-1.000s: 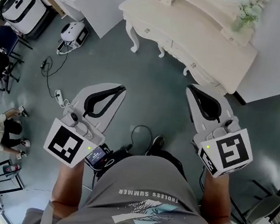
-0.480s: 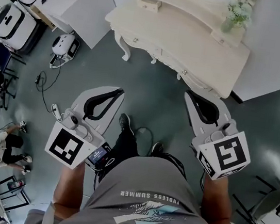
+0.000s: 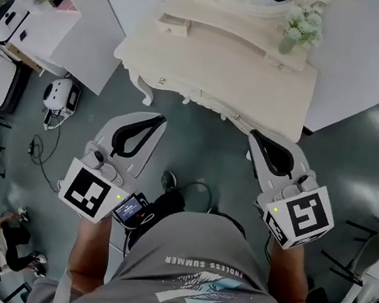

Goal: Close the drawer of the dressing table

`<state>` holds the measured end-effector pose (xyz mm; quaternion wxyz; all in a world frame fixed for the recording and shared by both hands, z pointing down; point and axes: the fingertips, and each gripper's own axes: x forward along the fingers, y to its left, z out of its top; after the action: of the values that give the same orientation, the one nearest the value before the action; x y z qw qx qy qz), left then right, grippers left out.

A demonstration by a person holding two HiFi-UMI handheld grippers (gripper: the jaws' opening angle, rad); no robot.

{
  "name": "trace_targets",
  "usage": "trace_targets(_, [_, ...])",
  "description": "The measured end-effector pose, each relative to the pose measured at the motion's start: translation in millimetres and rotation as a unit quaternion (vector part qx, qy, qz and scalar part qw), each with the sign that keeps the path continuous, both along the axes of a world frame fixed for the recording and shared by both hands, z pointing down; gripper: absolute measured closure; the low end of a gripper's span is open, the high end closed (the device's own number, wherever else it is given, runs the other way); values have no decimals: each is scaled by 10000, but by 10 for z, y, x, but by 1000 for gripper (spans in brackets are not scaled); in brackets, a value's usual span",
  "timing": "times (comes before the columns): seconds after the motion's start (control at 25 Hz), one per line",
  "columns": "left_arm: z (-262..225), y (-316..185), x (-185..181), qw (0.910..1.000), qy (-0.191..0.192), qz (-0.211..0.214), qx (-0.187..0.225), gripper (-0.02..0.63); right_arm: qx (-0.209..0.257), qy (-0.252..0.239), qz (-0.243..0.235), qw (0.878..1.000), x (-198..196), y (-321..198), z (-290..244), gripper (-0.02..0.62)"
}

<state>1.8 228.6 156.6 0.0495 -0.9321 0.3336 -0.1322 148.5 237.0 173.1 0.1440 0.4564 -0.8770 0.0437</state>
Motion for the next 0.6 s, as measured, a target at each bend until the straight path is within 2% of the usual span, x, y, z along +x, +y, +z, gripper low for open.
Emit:
trace_targets(0.2, [-24, -474, -240, 9997, 27, 222, -12, 604, -43, 9, 272, 9996, -230, -357, -22, 595])
trace_targets(0.6, [-59, -1042, -704, 9980, 110, 625, -16, 603, -72, 106, 743, 9972, -653, -786, -77, 594])
